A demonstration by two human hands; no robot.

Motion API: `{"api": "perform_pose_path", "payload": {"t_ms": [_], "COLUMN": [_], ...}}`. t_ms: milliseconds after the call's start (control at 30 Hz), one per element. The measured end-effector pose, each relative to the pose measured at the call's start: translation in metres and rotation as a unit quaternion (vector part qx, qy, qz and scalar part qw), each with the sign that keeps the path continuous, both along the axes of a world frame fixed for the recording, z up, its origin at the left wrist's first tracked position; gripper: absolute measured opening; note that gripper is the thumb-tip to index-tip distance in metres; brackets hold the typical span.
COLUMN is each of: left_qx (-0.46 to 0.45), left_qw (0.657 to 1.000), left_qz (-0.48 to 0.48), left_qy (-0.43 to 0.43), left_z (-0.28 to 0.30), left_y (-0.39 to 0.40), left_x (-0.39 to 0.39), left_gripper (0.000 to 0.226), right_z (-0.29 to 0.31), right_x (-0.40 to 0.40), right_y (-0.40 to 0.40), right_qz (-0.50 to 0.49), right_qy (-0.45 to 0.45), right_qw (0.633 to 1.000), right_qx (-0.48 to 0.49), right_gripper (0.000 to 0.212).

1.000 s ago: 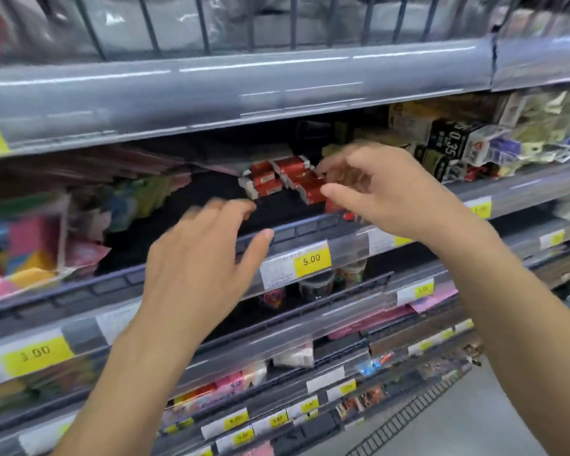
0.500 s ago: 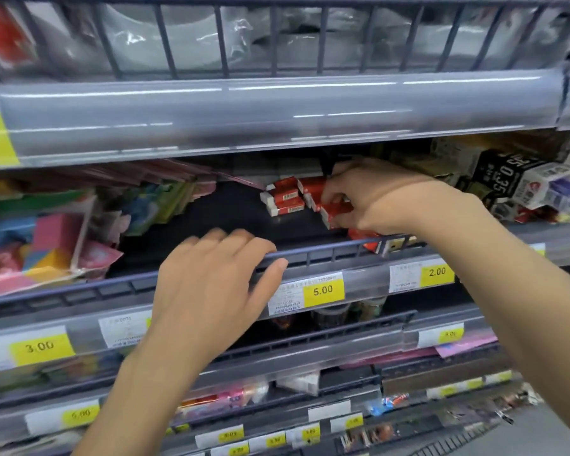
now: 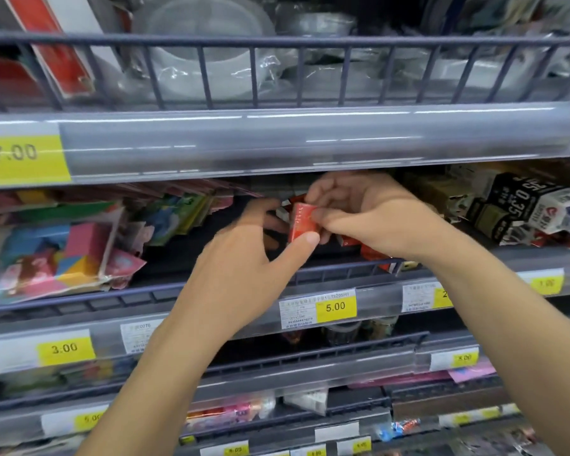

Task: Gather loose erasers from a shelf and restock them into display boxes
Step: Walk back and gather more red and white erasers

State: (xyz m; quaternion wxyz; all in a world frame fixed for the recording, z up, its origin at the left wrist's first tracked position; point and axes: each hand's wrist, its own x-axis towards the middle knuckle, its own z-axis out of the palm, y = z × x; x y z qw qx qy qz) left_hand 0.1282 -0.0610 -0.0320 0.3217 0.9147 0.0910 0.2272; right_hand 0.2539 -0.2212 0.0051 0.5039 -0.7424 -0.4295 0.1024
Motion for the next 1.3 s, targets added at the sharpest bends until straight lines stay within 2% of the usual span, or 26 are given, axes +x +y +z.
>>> {"api": "perform_pose_path", "payload": {"t_ms": [133, 200, 267, 300, 367, 400, 533, 600, 700, 800, 967, 1300], "left_qx": [-0.007, -0.005, -0.005, -0.012, -0.034, -0.049, -0.107, -0.129, -0.15, -0.153, -0.142, -0.125], "left_qw": [0.999, 0.999, 1.0, 1.0, 0.998, 0.997, 0.992, 0.99, 0.988, 0.988, 0.989, 0.992], "left_qz": [-0.04, -0.034, -0.005, 0.012, 0.043, 0.052, 0.051, 0.047, 0.035, 0.029, 0.033, 0.012], "left_qy": [-0.012, -0.011, -0.003, 0.004, 0.022, 0.029, 0.036, 0.022, 0.018, 0.022, 0.018, 0.026], "left_z": [0.006, 0.003, 0.0, 0.0, 0.001, 0.002, 0.0, -0.003, -0.004, -0.006, -0.009, -0.008], "left_y": [0.004, 0.013, 0.026, 0.032, 0.043, 0.047, 0.054, 0.054, 0.054, 0.057, 0.061, 0.059], "left_x": [0.012, 0.016, 0.018, 0.019, 0.02, 0.02, 0.021, 0.021, 0.02, 0.02, 0.023, 0.022], "left_gripper": [0.023, 0.012, 0.012, 0.015, 0.024, 0.027, 0.013, 0.023, 0.03, 0.024, 0.024, 0.023], "right_z": [0.002, 0.003, 0.001, 0.001, 0.001, 0.002, -0.004, -0.007, -0.002, 0.0, -0.001, -0.007], "right_x": [-0.009, -0.006, 0.005, 0.012, 0.023, 0.027, 0.042, 0.048, 0.052, 0.052, 0.047, 0.043], "right_y": [0.011, 0.013, 0.018, 0.021, 0.029, 0.033, 0.049, 0.054, 0.057, 0.057, 0.058, 0.053], "right_qz": [0.036, 0.019, -0.054, -0.087, -0.101, -0.087, -0.023, -0.012, 0.003, 0.015, 0.021, 0.023], "right_qy": [0.1, 0.114, 0.033, -0.048, -0.224, -0.279, -0.388, -0.4, -0.353, -0.337, -0.323, -0.309], "right_qw": [0.993, 0.992, 0.998, 0.992, 0.942, 0.913, 0.835, 0.812, 0.83, 0.842, 0.848, 0.875], "right_qx": [0.05, 0.048, -0.012, -0.075, -0.229, -0.284, -0.389, -0.424, -0.432, -0.422, -0.419, -0.372], "right_gripper": [0.016, 0.014, 0.016, 0.018, 0.031, 0.038, 0.048, 0.051, 0.048, 0.044, 0.053, 0.032]}}
